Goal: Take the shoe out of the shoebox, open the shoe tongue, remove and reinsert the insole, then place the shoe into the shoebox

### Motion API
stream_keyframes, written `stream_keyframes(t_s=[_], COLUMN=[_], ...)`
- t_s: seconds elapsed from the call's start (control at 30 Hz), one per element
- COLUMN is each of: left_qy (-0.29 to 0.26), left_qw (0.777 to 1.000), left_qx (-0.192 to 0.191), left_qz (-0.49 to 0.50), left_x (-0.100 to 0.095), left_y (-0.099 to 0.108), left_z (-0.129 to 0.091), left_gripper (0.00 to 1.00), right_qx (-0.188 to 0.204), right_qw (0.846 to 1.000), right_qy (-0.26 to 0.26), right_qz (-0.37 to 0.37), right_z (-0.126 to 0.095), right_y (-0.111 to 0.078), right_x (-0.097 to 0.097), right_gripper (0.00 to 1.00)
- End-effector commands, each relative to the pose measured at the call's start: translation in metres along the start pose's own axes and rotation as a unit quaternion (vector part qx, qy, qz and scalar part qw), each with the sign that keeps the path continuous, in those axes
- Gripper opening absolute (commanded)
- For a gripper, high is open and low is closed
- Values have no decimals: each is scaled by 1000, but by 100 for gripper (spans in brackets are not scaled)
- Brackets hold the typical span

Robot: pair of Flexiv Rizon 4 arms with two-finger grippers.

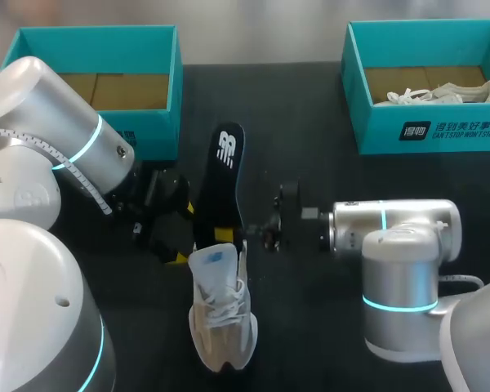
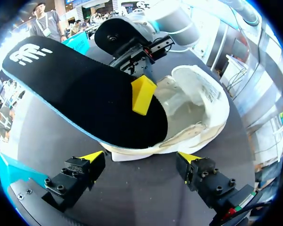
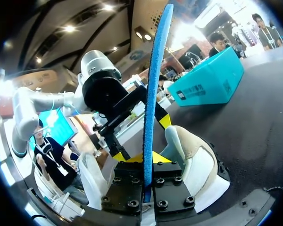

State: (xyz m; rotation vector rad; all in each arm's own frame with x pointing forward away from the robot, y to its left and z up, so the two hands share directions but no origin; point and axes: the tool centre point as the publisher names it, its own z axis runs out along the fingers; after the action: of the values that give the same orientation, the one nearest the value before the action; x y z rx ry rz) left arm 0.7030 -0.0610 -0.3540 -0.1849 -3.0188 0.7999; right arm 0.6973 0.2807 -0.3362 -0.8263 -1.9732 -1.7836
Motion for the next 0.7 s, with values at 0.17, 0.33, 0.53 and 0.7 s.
stream_keyframes(t_s=[0.17, 0.33, 0.53, 0.7], left_qy=[0, 0, 0, 0], left_qw=[1000, 1000, 1000, 1000], left_qx=[0, 0, 0, 0], left_qz=[0, 0, 0, 0], left_x=[0, 0, 0, 0], left_y=[0, 0, 0, 0], left_z=[1, 1, 1, 1], left_gripper=[100, 100, 100, 100], right_qx=[28, 34, 47, 65], right_qw=[999, 999, 998, 997], right_qy=[-11, -16, -15, -10], right_qz=[16, 31, 45, 44], right_z=[2, 2, 4, 3], right_y=[-14, -25, -34, -35], right_x=[4, 4, 5, 7], right_gripper=[0, 0, 0, 0])
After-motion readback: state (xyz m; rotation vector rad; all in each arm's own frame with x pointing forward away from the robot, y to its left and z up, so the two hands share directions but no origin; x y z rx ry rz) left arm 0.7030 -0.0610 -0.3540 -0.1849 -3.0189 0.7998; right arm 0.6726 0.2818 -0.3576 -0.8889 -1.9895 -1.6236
